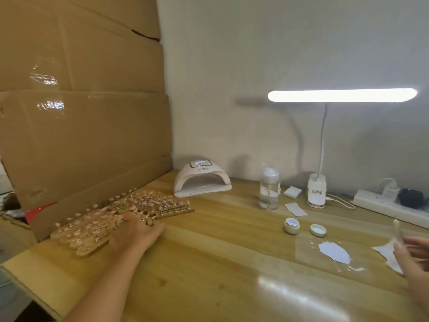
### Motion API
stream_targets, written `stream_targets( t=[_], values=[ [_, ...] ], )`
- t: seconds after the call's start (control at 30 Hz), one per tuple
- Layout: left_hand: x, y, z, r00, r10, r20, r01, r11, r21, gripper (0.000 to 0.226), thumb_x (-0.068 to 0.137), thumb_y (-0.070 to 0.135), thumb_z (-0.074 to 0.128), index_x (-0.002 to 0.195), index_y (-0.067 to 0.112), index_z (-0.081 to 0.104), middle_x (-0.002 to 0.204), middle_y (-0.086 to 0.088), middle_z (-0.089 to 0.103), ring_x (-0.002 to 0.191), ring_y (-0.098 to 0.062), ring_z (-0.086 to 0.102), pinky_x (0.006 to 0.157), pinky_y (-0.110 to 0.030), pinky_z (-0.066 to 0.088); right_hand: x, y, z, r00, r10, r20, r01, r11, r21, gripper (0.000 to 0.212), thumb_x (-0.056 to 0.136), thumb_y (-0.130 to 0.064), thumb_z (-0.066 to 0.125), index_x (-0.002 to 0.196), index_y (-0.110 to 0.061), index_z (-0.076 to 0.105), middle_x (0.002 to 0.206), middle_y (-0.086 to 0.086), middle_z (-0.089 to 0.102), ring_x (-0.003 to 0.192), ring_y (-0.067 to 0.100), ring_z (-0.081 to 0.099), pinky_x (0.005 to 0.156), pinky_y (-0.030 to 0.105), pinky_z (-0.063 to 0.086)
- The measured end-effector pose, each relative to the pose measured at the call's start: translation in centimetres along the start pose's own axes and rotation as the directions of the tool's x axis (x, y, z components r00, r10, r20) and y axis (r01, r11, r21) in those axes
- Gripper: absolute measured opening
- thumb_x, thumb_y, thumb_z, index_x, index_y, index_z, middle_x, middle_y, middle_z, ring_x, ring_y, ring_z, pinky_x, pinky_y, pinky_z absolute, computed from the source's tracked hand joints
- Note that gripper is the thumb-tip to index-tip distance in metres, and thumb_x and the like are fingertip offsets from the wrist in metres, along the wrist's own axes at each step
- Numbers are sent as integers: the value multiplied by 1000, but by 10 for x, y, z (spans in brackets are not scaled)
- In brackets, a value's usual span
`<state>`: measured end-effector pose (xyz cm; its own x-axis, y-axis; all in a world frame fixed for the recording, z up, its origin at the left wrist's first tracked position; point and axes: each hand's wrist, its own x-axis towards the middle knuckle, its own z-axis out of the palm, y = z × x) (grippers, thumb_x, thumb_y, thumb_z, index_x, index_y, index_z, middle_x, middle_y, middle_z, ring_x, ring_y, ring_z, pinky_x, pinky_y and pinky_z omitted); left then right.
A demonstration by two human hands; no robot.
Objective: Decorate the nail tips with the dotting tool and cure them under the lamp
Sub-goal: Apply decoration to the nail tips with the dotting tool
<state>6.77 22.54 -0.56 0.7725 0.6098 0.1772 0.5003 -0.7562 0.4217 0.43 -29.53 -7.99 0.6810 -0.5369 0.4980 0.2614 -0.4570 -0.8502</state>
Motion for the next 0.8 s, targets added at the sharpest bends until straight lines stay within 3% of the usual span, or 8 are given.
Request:
stream_targets(
  t=[0.1, 0.2, 0.27, 0.33, 0.43, 0.53, 0.63, 0.8],
  values=[
    [-5, 2, -6, 1000, 2, 26, -3, 1000, 22, 91, 79, 71, 62, 132, 5, 32, 117, -9, 65, 113, -32, 60, 77, -34, 42, -2, -20, -2, 998, -55, -38, 47, 984, -171, 21, 85, -54, 56, 105, -46, 58, 91, -30, 65, 80, 2, 64, 72, 2, 44],
    [-14, -2, -14, 999, 24, 48, -25, 999, 33, 79, 80, 64, 64, 128, 7, 36, 105, -4, 64, 100, -28, 63, 70, -31, 40, -3, -19, -20, 999, 20, -28, -25, 978, -209, 18, 94, -40, 61, 108, -50, 57, 92, -34, 65, 83, -5, 64, 67, 0, 45],
    [-23, -9, -21, 996, 62, 66, -65, 997, 35, 71, 80, 62, 66, 123, 11, 42, 82, 6, 55, 78, -19, 57, 58, -28, 35, -8, -24, -23, 998, 58, -38, -65, 979, -194, 17, 97, -41, 58, 113, -46, 59, 90, -35, 67, 82, -4, 66, 70, 5, 48],
    [-35, -18, -31, 989, 104, 107, -105, 995, 0, 74, 81, 58, 67, 131, 12, 39, 73, 10, 45, 63, -10, 50, 49, -25, 33, -16, -37, -24, 997, 63, -40, -70, 974, -214, 21, 92, -53, 56, 112, -48, 59, 91, -24, 71, 83, 7, 69, 72, 23, 53],
    [-55, -34, -48, 965, 164, 205, -179, 982, 57, 94, 81, 61, 65, 147, 10, 22, 86, 8, 54, 72, -14, 63, 60, -26, 50, -30, -63, -27, 999, 49, 6, -47, 973, -226, 15, 90, -53, 59, 103, -44, 61, 90, -15, 74, 84, 16, 69, 59, 42, 52],
    [-76, -42, -65, 918, 212, 336, -258, 961, 98, 82, 76, 63, 68, 134, 17, 34, 94, 8, 62, 77, -11, 64, 65, -29, 53, -36, -85, -29, 999, 25, 24, -18, 970, -242, 6, 92, -30, 67, 95, -32, 62, 87, -5, 73, 82, 20, 68, 65, 37, 57],
    [-95, -39, -77, 782, 353, 514, -410, 912, -3, 62, 65, 60, 75, 107, 29, 42, 94, 11, 64, 81, -5, 63, 73, -27, 56, -38, -99, -29, 985, 159, 69, -163, 985, 58, 11, 95, -12, 63, 106, -13, 61, 92, 4, 70, 80, 19, 67, 55, 21, 56],
    [-132, 25, -58, 371, 661, 652, -545, 724, -423, 47, 70, 33, 81, 107, 35, 52, 106, 10, 63, 91, 2, 62, 76, -16, 51, -32, -105, -31, 919, 384, 91, -395, 887, 241, 11, 98, -14, 58, 105, -6, 62, 79, 2, 56, 64, 11, 48, 56, 24, 50]
  ],
)
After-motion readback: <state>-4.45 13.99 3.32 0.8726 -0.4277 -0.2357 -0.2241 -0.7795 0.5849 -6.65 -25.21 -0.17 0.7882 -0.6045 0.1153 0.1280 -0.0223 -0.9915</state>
